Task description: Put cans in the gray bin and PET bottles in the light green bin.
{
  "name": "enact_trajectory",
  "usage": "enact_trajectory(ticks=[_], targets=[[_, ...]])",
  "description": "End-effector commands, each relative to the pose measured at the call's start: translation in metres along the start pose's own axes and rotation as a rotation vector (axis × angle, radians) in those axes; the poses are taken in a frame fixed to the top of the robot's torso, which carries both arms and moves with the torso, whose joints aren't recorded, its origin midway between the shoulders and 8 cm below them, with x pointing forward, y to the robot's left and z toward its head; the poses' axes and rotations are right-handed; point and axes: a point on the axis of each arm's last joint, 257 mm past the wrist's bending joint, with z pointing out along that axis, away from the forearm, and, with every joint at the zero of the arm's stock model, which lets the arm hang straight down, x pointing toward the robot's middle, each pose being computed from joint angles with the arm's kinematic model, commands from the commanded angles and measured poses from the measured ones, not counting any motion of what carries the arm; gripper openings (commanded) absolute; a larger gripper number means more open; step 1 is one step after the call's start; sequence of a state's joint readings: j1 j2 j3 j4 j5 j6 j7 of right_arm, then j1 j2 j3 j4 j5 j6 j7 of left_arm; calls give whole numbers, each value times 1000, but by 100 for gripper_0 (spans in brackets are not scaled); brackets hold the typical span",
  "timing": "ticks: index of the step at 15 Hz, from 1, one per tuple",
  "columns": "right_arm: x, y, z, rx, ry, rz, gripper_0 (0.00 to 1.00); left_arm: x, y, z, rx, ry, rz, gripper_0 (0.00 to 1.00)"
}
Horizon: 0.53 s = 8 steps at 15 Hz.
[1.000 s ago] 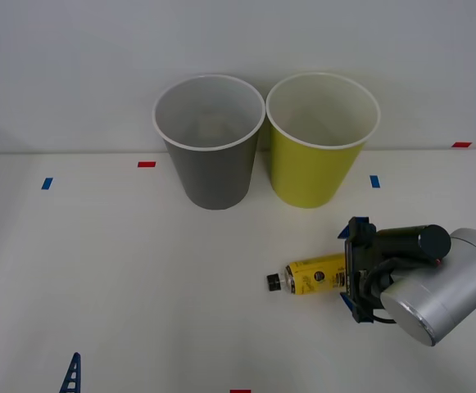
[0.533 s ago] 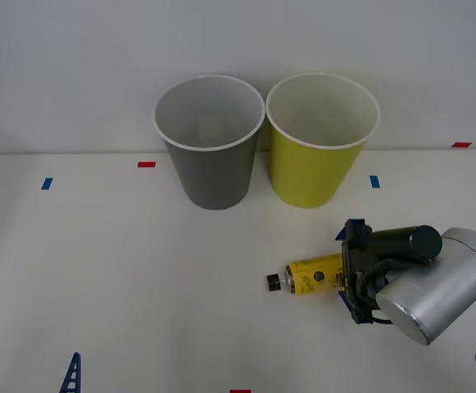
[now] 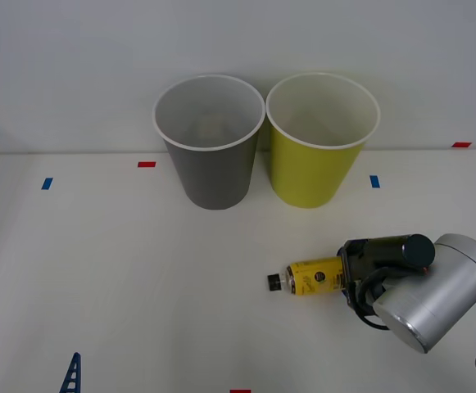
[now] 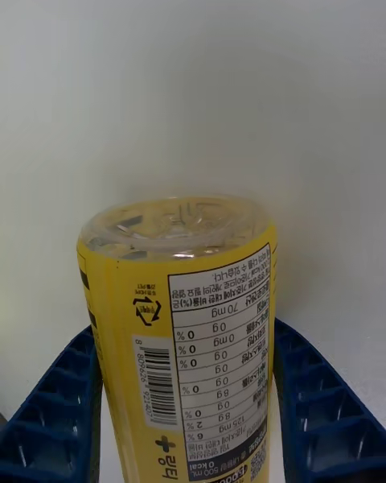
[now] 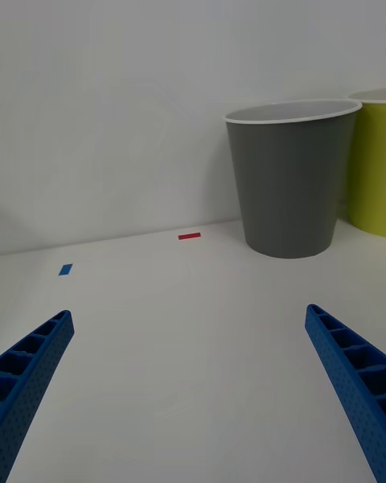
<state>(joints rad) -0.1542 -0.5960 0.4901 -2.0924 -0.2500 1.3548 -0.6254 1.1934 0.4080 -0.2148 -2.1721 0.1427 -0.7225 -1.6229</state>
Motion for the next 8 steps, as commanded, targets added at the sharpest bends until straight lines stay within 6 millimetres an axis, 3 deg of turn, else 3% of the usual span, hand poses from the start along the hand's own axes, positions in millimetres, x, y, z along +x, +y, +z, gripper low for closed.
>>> enact_trajectory(ticks=[1, 8], targets=[[-1, -2, 1, -1, -8, -14, 0, 0, 0, 0, 0, 0, 0, 100], [0, 3, 0, -20, -22, -18, 0, 0, 0, 0, 0, 0, 0, 100]])
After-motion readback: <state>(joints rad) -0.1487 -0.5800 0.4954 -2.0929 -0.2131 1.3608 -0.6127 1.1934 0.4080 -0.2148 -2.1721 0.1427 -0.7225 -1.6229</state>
